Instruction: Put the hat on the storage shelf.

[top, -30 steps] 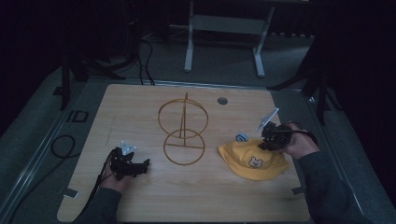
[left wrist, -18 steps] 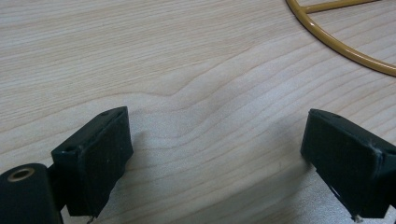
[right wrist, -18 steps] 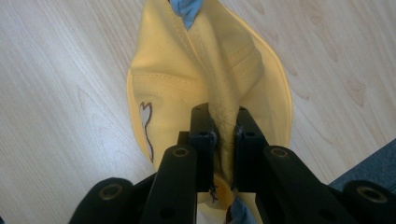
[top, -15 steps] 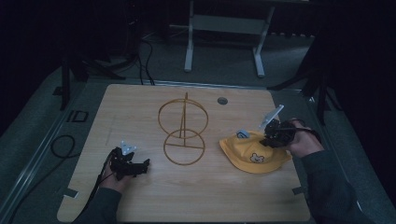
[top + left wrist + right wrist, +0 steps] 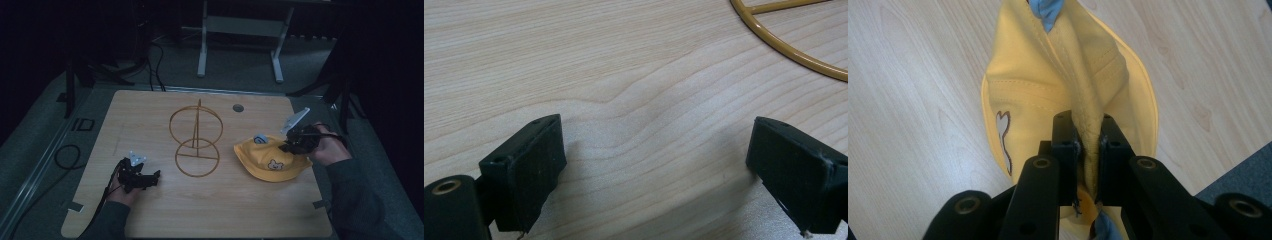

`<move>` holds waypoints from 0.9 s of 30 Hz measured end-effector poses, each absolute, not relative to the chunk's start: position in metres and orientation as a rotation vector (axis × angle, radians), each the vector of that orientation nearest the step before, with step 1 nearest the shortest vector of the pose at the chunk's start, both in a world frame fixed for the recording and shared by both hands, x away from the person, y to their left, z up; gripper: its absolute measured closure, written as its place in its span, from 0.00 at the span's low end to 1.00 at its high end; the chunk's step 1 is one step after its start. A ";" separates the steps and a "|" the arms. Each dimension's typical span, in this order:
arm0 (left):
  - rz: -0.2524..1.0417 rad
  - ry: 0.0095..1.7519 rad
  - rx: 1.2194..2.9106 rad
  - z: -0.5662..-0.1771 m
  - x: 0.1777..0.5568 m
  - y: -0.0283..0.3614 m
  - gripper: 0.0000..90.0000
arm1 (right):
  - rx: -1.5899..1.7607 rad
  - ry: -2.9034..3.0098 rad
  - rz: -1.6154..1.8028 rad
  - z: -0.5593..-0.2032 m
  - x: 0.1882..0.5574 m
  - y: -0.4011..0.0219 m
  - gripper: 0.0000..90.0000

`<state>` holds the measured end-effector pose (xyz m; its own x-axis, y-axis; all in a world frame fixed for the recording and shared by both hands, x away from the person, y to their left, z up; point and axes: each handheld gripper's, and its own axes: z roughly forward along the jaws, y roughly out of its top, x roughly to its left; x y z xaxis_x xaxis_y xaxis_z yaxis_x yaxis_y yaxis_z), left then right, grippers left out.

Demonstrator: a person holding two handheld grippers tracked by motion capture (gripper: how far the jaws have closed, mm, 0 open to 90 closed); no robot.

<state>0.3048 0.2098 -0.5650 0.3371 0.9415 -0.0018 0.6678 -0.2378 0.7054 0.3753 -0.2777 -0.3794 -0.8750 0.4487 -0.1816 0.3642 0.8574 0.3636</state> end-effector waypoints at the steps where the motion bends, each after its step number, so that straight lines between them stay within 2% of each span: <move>1: 0.577 1.402 1.999 -0.565 0.305 0.210 0.10 | 0.616 2.768 0.473 -0.378 0.375 -0.278 0.91; 27: 0.575 1.403 2.001 -0.565 0.305 0.210 0.10 | 0.540 2.695 0.605 -0.333 0.372 -0.278 0.91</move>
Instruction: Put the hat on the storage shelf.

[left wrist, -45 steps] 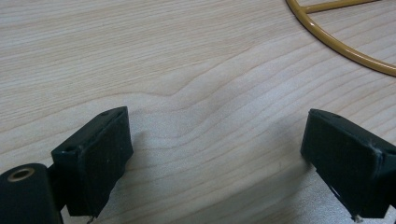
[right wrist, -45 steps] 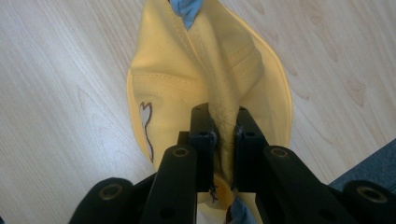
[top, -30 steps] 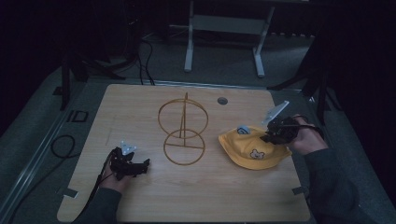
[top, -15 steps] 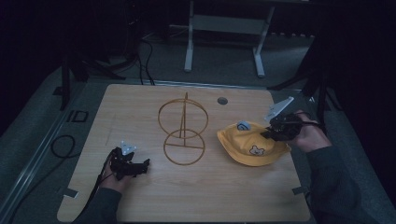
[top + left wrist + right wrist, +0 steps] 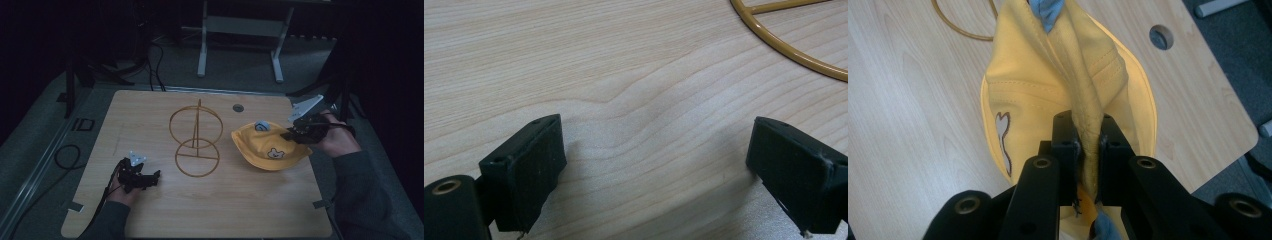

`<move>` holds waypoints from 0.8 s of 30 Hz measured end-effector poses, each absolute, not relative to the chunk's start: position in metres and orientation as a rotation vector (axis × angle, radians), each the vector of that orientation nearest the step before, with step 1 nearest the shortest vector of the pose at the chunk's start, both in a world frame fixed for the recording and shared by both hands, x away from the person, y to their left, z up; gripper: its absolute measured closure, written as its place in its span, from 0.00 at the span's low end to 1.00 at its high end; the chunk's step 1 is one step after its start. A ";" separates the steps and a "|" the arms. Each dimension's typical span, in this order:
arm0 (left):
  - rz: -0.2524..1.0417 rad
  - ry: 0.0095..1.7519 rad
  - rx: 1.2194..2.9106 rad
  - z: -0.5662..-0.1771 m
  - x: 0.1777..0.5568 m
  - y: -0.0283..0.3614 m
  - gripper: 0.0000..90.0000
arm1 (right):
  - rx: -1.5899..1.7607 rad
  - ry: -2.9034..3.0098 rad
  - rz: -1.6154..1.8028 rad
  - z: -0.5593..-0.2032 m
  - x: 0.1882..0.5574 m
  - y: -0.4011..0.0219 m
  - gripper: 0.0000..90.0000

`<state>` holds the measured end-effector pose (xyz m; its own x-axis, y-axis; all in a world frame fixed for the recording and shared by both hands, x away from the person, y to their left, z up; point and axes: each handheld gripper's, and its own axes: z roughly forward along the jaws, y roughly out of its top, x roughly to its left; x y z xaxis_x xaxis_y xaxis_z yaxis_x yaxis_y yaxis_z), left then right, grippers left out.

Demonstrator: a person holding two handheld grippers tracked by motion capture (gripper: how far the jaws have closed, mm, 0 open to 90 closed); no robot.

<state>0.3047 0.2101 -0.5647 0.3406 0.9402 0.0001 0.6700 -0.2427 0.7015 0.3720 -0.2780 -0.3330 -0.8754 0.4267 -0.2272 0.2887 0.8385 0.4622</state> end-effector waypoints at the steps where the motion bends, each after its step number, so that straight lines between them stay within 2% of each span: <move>1: 0.575 1.406 1.994 -0.565 0.305 0.210 0.10 | 0.540 2.695 0.605 -0.333 0.372 -0.278 0.91; 24: 0.575 1.405 1.995 -0.565 0.305 0.210 0.10 | 0.493 2.655 0.716 -0.301 0.376 -0.280 0.91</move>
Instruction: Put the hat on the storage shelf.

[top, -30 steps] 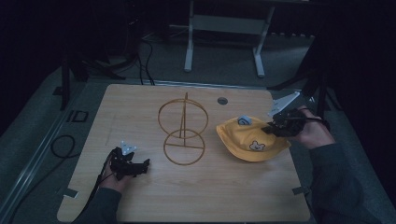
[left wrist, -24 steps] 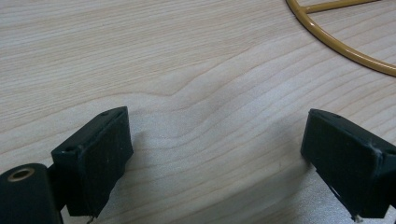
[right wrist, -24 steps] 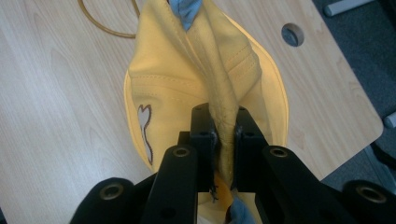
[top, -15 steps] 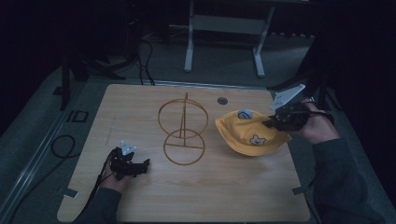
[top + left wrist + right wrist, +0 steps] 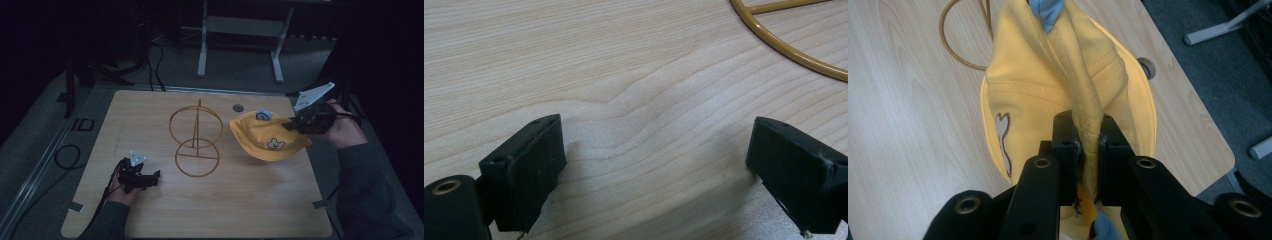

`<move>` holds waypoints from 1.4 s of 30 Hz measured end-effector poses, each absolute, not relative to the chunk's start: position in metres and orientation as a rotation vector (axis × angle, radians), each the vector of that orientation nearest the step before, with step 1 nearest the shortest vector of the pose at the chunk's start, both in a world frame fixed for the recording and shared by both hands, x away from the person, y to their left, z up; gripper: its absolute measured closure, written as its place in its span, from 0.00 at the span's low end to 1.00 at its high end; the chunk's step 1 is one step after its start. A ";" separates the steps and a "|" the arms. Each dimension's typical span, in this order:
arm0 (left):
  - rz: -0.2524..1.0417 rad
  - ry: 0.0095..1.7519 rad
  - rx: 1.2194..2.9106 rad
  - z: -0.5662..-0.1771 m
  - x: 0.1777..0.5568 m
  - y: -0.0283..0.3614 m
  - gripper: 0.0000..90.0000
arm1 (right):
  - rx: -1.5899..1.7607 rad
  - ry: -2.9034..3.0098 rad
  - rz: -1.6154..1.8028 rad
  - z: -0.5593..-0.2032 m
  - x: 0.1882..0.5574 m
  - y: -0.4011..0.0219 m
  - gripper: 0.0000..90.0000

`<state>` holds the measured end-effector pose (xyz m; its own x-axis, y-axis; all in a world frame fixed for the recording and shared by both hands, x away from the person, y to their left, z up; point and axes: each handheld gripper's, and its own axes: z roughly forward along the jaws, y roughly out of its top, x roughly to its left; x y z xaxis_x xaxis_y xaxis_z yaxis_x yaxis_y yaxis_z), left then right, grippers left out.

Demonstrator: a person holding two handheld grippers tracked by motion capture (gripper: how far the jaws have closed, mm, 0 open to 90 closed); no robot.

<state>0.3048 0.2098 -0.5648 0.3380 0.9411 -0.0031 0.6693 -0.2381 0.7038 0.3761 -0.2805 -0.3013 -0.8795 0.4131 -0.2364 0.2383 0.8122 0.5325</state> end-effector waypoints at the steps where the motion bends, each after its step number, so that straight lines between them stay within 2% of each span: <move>1: 0.575 1.405 1.995 -0.565 0.305 0.210 0.10 | 0.494 2.653 0.722 -0.300 0.376 -0.281 0.91; 42: 0.576 1.403 1.998 -0.565 0.305 0.210 0.10 | 0.465 2.583 0.908 -0.267 0.387 -0.283 0.91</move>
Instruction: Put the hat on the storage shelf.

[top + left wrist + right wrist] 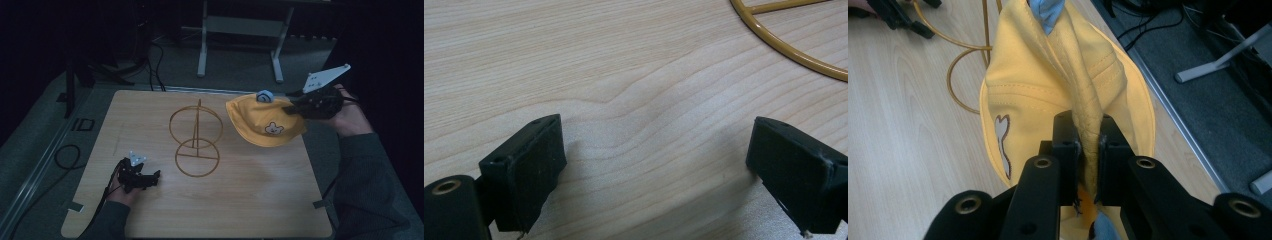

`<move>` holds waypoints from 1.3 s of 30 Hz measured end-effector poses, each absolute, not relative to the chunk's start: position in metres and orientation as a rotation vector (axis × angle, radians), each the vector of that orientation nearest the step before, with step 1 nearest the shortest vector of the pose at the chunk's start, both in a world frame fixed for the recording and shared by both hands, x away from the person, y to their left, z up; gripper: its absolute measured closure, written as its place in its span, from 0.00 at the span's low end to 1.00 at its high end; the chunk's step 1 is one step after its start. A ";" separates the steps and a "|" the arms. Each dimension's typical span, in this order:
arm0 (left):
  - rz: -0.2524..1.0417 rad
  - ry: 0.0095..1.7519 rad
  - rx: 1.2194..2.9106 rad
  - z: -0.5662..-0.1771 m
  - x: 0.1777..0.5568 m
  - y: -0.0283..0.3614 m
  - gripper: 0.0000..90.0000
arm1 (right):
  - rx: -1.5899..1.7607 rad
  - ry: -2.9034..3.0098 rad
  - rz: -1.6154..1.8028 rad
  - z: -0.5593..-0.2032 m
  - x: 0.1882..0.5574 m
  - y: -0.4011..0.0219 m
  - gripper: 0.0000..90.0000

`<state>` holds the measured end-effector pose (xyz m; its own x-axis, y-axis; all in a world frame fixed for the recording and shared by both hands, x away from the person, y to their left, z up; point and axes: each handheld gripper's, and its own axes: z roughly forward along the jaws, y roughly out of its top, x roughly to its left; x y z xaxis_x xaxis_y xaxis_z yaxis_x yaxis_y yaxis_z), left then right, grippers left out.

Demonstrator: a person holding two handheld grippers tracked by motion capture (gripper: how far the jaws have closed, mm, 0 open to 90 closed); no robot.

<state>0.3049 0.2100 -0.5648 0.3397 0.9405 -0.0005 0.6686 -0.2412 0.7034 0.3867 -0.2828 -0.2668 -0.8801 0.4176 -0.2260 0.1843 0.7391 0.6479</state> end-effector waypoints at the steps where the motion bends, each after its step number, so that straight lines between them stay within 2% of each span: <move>1: 0.576 1.403 1.998 -0.565 0.305 0.210 0.10 | 0.455 2.582 0.910 -0.265 0.387 -0.281 0.91; 18: 0.575 1.403 1.999 -0.565 0.305 0.210 0.10 | 0.401 2.566 0.965 -0.255 0.388 -0.266 0.91; 39: 0.575 1.401 1.996 -0.565 0.306 0.209 0.10 | 0.307 2.567 1.030 -0.248 0.394 -0.225 0.91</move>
<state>0.3056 0.2091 -0.5649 0.3405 0.9402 -0.0026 0.6676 -0.2398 0.7048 0.3938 -0.2250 -0.2483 -0.9127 0.3271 -0.2448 0.0672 0.7112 0.6998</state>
